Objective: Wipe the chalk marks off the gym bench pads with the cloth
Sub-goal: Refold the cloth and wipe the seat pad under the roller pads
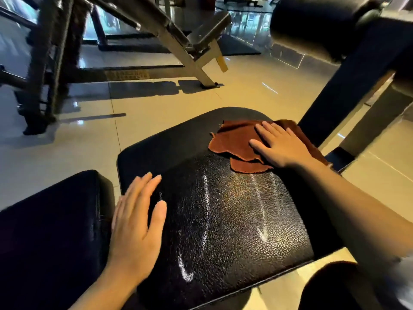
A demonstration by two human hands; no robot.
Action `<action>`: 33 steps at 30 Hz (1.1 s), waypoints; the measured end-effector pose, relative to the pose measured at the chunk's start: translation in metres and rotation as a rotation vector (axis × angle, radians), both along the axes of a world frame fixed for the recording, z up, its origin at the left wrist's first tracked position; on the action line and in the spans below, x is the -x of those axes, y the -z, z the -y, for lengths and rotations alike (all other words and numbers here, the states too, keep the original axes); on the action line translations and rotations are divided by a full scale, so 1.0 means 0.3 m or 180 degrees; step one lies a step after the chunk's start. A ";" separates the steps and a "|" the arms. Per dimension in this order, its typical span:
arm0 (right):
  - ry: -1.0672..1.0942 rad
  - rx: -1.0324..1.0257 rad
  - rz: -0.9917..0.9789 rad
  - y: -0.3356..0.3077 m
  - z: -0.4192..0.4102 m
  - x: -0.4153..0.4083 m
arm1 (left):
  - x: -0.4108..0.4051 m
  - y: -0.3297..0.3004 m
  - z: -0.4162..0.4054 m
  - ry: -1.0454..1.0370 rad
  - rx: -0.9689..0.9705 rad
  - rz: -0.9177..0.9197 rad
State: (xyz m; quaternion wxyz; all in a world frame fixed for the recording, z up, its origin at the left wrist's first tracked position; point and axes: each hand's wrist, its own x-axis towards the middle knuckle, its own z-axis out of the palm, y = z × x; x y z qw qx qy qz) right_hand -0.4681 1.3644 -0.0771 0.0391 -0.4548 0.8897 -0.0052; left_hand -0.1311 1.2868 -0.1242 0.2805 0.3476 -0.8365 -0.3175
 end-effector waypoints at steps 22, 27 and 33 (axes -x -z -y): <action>-0.0156 -0.0464 0.0291 -0.089 -0.369 -0.332 | 0.015 0.000 0.016 -0.0089 0.0220 0.0467; -0.0285 -0.0674 0.0658 -0.114 -0.569 -0.472 | 0.015 0.002 0.012 -0.0117 0.0245 0.0305; 0.0109 -0.0185 0.0618 -0.053 -0.515 -0.422 | 0.008 0.010 -0.013 -0.0141 0.0232 0.0066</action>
